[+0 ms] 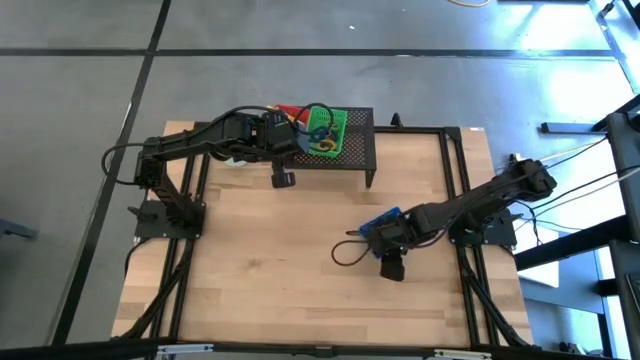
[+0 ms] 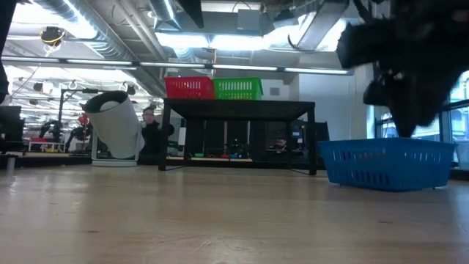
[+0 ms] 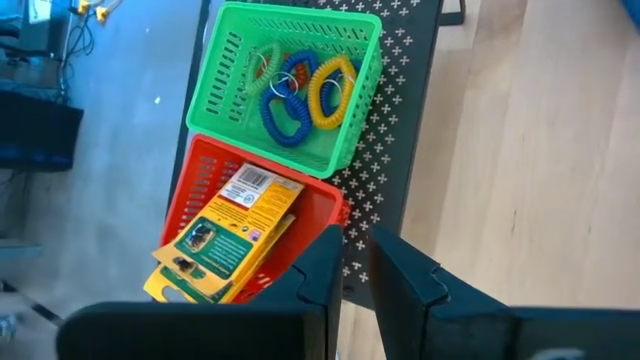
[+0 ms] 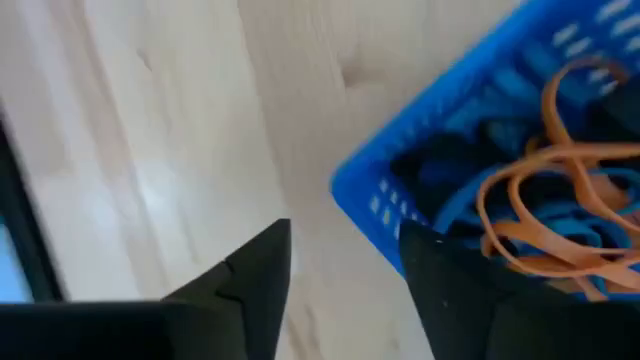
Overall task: Pick & Place Office Desk Supplies
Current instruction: Put the blue bin on the shelf
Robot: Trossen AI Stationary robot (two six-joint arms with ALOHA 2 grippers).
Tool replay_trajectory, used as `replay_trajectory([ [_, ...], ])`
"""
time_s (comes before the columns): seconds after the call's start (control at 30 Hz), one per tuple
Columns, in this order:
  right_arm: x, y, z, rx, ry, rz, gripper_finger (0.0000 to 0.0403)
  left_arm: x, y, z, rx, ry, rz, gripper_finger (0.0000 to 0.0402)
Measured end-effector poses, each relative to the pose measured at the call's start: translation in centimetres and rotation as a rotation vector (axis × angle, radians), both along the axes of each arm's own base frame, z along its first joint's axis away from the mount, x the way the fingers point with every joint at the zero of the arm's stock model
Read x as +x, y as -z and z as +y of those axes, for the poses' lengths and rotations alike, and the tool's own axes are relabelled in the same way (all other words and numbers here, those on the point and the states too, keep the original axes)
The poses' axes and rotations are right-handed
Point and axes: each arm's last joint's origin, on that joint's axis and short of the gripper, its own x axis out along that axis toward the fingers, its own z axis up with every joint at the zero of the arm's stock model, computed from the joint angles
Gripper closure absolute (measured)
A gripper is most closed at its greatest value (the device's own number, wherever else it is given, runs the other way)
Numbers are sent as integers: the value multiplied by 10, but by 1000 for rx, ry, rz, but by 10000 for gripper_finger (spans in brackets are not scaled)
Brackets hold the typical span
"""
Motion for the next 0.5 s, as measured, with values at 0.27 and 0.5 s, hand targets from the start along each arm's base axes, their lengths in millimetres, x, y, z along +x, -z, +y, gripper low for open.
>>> replay_trajectory([
  [0.27, 12, -22, -9, -101, 324, -126, 206, 0, 0, 0, 9, 6, 5, 359],
  [0.5, 25, -2, -17, -99, 785, -103, 205, 0, 1, -1, -7, 41, 24, 359],
])
